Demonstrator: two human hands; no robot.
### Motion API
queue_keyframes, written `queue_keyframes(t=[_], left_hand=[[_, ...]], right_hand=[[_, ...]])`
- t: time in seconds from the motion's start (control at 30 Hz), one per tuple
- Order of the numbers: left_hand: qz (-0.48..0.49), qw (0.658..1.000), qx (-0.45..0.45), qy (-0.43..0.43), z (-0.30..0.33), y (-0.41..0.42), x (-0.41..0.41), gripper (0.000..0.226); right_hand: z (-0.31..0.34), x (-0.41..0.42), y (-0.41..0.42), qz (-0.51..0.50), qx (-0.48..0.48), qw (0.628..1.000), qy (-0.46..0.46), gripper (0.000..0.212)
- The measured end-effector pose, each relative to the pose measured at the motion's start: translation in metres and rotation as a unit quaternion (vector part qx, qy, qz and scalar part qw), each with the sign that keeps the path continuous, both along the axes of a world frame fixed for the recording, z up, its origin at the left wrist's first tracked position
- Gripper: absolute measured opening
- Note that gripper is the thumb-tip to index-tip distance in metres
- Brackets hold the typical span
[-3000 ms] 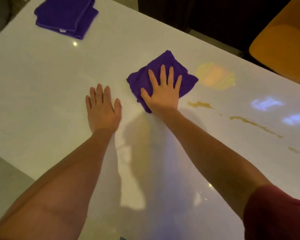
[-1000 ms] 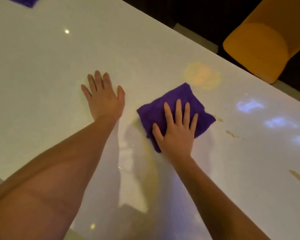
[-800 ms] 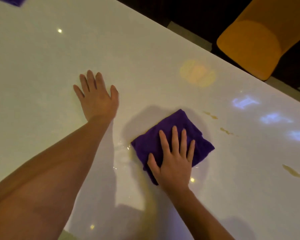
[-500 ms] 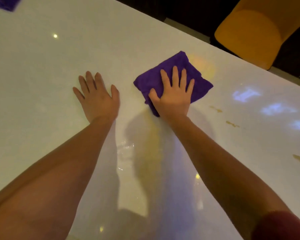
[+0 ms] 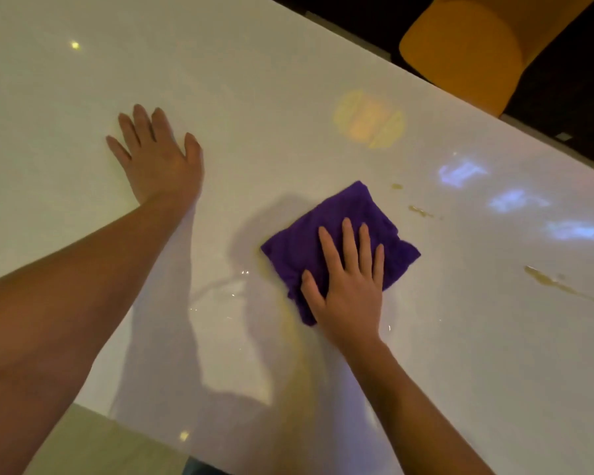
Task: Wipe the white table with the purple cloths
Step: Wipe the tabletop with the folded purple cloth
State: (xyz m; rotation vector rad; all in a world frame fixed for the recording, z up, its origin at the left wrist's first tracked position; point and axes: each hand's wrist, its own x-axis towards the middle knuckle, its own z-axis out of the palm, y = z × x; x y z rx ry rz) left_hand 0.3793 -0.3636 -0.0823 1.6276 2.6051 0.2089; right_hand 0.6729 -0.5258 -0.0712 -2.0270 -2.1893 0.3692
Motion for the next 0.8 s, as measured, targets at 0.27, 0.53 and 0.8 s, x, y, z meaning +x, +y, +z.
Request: queue_keyframes(t=[0.27,0.53,0.8], left_hand=[[-0.118,0.991,0.048,0.031,0.009,-0.022,0.019,0.064],[-0.214,0.975,0.058,-0.022,0.02,-0.055,0.131,0.062],[-0.185,0.983,0.0,0.009,0.012,-0.044,0.204,0.069]], right_hand=[[-0.005,0.025,0.043,0.04,0.018,0.999,-0.022,0.073],[0.001,0.08,0.162,0.072,0.004,0.997,-0.008,0.072],[-0.003,0.136,-0.006,-0.016,0.024,1.0,-0.013,0.069]])
